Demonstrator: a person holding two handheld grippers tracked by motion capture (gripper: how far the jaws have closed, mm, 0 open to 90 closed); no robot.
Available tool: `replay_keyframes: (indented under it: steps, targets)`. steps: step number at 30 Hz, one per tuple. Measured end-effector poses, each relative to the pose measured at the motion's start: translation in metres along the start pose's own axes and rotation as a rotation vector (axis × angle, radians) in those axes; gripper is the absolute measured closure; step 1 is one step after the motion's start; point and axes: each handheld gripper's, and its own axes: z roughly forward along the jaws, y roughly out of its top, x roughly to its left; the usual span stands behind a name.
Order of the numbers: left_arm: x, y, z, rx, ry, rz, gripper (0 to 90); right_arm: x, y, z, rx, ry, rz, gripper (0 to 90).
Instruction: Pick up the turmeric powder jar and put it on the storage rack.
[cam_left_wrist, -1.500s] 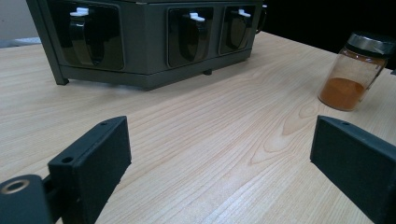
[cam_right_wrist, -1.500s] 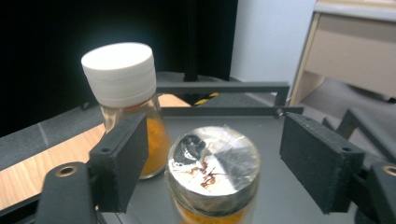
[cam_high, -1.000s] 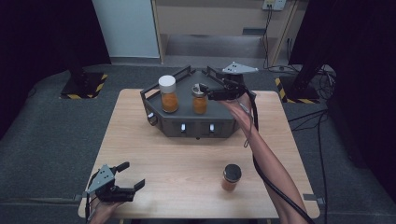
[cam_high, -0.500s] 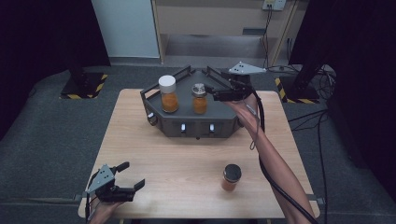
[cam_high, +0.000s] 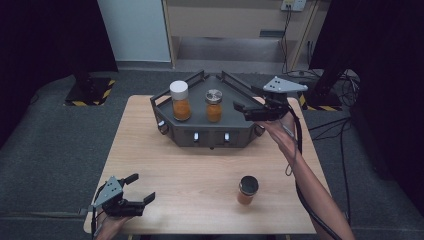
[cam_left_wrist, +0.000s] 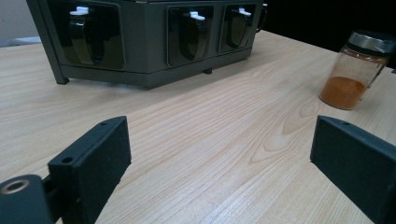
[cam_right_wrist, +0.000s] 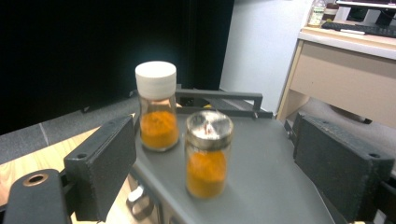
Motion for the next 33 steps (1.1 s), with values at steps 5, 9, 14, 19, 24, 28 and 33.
replay_keyframes:
  steps: [5,9,14,19,24,28,33]
  targets:
    - [0.000,0.000,0.000,0.002,0.000,0.002,4.1,0.001,-0.014,-0.024,0.007,-0.012,0.015,12.7]
    - [0.000,0.000,0.000,0.002,0.002,0.000,4.1,0.003,-0.027,-0.040,0.014,-0.025,0.020,12.4]
    - [-0.001,0.001,0.000,0.005,0.002,0.001,4.1,0.008,-0.044,-0.059,0.024,-0.038,0.029,12.2]
    - [-0.001,0.001,0.000,0.008,0.002,0.004,4.1,0.012,-0.059,-0.076,0.027,-0.045,0.035,12.0]
    - [-0.001,0.001,0.000,0.006,0.003,0.002,4.1,0.018,-0.071,-0.091,0.045,-0.055,0.039,11.0]
    - [-0.001,0.001,0.000,0.008,0.004,0.002,4.1,0.023,-0.085,-0.102,0.046,-0.055,0.057,10.7]
    - [-0.001,0.001,0.000,0.008,0.005,0.001,4.1,0.029,-0.099,-0.116,0.041,-0.062,0.078,10.3]
